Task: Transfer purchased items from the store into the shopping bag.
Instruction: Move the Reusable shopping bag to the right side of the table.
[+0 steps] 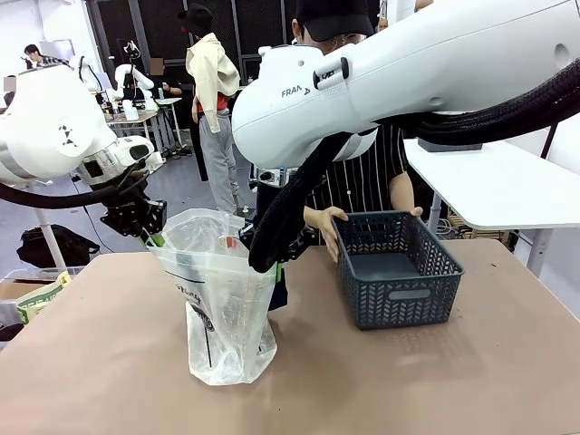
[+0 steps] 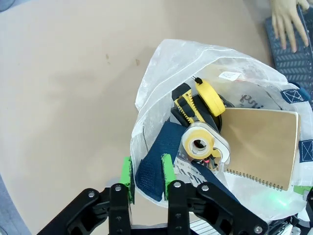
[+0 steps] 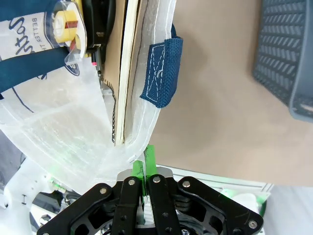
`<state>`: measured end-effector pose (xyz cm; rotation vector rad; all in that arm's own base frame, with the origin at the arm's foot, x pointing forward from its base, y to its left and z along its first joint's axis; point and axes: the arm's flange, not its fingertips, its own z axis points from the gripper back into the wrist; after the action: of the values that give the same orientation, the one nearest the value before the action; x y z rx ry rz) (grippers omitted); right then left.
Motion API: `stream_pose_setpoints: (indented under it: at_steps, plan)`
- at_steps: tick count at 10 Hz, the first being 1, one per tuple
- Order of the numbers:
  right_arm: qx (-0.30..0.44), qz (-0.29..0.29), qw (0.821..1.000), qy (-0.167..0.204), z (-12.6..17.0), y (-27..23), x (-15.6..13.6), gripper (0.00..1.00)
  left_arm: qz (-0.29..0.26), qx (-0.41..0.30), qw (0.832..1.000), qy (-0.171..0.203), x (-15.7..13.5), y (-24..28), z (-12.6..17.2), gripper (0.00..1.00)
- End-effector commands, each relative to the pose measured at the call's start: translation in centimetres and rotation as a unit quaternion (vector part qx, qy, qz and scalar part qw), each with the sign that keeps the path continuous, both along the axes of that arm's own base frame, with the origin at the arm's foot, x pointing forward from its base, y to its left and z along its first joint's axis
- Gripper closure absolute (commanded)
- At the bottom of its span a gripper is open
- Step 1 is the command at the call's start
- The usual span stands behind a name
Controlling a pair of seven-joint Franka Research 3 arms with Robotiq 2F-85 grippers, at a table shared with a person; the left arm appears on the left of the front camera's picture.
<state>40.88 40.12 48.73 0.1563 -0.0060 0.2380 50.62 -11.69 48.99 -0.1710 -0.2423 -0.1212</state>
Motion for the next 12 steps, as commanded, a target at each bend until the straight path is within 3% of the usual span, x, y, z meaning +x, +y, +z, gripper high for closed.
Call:
stream_pose_setpoints:
  at_steps: [1, 7, 12]
  plan:
    - [0.002, 0.001, 1.0, -0.008, 0.0, 0.5, 0.1, 1.0, 0.006, -0.029, 0.999, 0.014, 0.6, -0.5, -0.1, 0.68]
    - [0.022, 0.042, 0.999, -0.016, 0.1, 1.0, 0.2, 1.0, -0.01, -0.065, 0.998, 0.016, 1.4, -1.0, -0.7, 0.68]
    - [-0.021, 0.099, 0.994, -0.033, 0.0, 3.1, 0.7, 1.0, -0.037, -0.086, 0.995, 0.028, 0.9, -1.8, -1.0, 0.68]
